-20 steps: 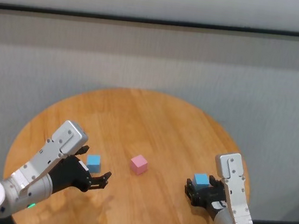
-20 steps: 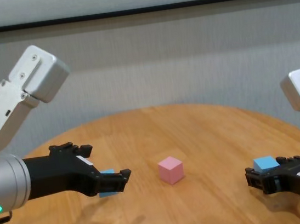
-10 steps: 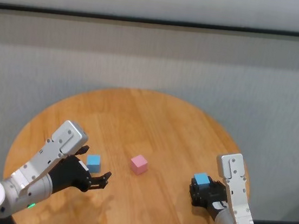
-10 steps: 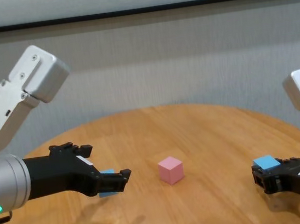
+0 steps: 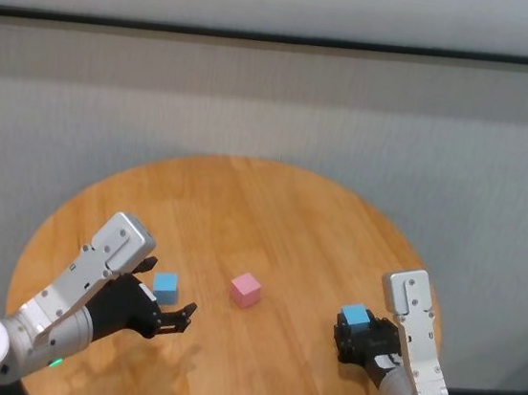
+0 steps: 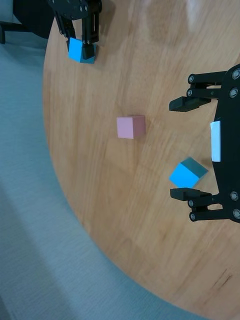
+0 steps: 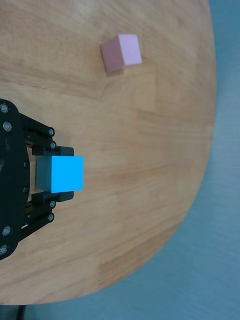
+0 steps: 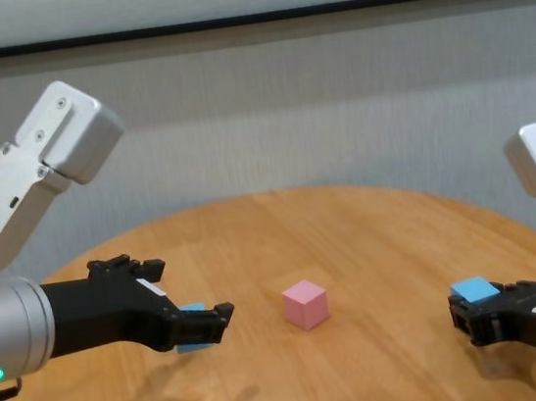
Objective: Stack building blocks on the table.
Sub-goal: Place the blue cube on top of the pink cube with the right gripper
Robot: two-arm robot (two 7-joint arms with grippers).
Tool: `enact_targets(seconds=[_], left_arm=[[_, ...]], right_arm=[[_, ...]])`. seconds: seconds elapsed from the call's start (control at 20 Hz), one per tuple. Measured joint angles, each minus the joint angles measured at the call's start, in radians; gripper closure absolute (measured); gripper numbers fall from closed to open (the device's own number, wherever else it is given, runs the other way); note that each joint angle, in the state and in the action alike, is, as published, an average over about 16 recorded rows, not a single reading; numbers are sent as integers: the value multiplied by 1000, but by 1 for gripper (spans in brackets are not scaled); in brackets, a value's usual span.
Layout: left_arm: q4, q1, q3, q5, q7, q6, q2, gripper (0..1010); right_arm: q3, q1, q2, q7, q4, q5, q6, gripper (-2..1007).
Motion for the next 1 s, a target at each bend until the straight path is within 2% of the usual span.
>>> enact_targets(seconds=[0.25, 0.55, 0.75, 1.0], left_arm=[[0, 0, 0, 0, 0, 0, 0, 10], [0, 0, 0, 0, 0, 0, 0, 10], [0, 0, 0, 0, 0, 0, 0, 10], [0, 0, 0, 0, 0, 0, 0, 10]], right_arm=[[-20, 20, 17, 53, 2, -31, -40, 635], [-47, 59, 37, 144, 15, -51, -102, 635], [-57, 90, 41, 209, 32, -43, -135, 635], [-64, 126, 33, 278, 57, -12, -155, 635]])
